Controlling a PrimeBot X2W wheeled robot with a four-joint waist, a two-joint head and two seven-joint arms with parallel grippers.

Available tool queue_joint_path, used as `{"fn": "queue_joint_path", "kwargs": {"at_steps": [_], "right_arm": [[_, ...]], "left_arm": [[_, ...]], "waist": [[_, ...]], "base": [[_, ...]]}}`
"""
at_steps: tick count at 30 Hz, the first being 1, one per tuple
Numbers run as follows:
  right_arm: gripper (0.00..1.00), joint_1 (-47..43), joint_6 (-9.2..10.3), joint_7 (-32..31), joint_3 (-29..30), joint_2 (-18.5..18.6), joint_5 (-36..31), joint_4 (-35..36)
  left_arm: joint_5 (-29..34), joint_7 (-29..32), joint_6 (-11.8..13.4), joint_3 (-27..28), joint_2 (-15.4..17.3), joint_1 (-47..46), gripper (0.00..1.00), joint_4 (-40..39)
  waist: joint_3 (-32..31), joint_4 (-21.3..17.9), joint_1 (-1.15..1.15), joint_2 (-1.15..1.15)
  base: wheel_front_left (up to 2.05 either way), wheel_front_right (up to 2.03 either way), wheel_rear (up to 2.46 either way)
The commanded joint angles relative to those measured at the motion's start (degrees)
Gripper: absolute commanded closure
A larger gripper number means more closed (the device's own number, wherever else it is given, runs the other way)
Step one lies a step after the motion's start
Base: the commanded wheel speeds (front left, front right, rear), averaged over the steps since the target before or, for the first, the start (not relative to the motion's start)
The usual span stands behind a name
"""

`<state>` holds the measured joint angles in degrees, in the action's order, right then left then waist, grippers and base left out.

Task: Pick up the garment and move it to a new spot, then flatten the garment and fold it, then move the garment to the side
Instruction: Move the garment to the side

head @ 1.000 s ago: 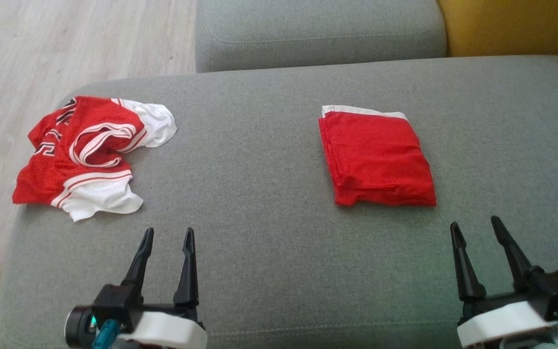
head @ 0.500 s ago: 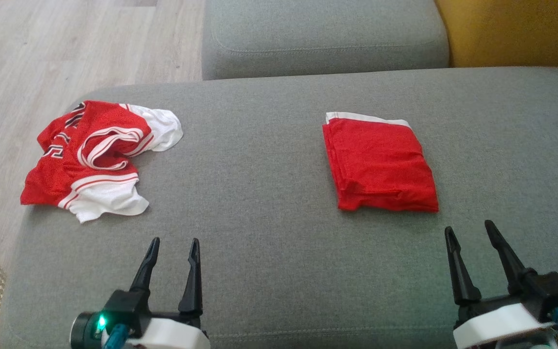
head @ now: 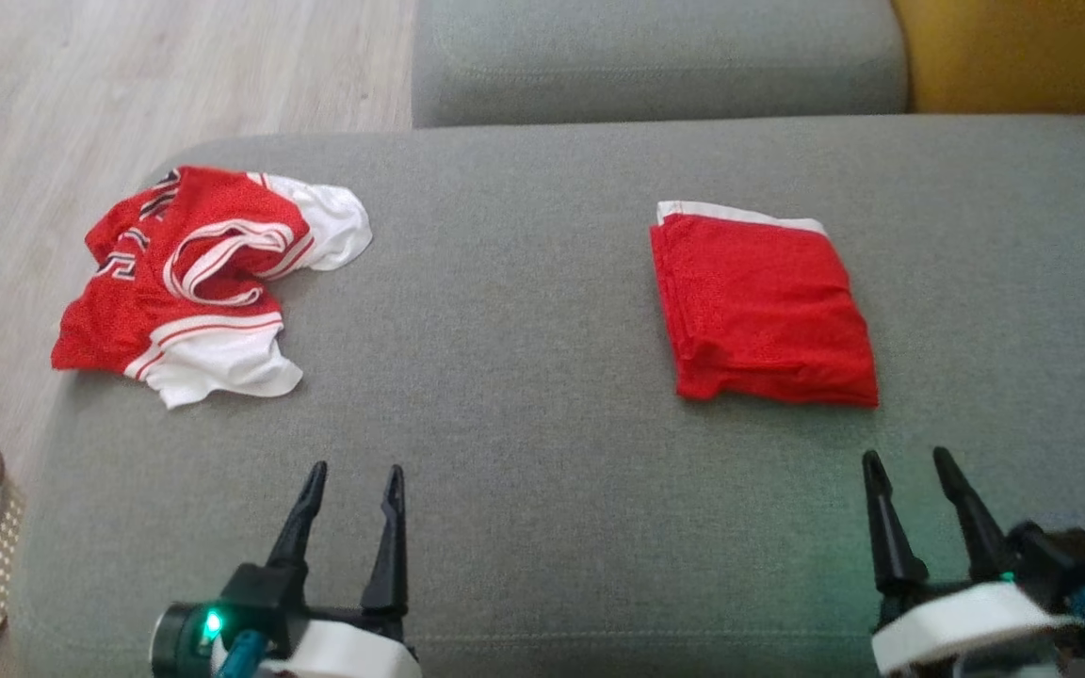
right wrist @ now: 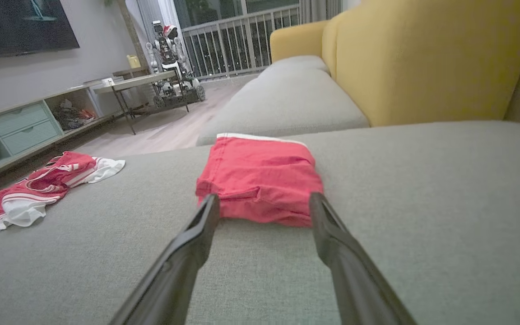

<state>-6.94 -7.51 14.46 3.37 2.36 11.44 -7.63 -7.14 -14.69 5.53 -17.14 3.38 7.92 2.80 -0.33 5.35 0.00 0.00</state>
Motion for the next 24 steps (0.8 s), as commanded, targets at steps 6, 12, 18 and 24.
{"fn": "queue_joint_path", "kwargs": {"at_steps": [6, 12, 18, 24], "right_arm": [[0.0, 14.3, 0.02, -4.3, -1.1, 1.3, 5.6, -8.2], [0.0, 26.1, 0.02, -13.5, 2.1, 7.3, 11.7, -17.1], [0.0, 33.3, 0.02, -20.7, 2.7, 11.9, 13.2, -27.0], [0.0, 37.7, 0.02, -22.9, 1.2, 14.0, 13.6, -33.2]], "left_arm": [[-0.4, -0.3, 0.1, -0.4, -0.5, -4.5, 0.0, -2.2], [-1.0, -0.3, -0.8, -2.6, -0.5, -7.2, 0.0, -1.4], [-1.6, -0.3, -1.5, -4.6, -0.5, -9.8, 0.0, -0.8], [-2.6, -0.3, -2.1, -5.5, -0.5, -11.0, 0.0, -0.2]], "waist": [[4.6, 1.9, 0.0, 0.0], [7.8, 3.6, 0.0, 0.0], [10.1, 5.5, 0.0, 0.0], [12.1, 6.3, 0.0, 0.0]], "base": [[0.0, 0.0, 0.0], [0.0, 0.0, 0.0], [0.0, 0.0, 0.0], [0.0, 0.0, 0.0]]}}
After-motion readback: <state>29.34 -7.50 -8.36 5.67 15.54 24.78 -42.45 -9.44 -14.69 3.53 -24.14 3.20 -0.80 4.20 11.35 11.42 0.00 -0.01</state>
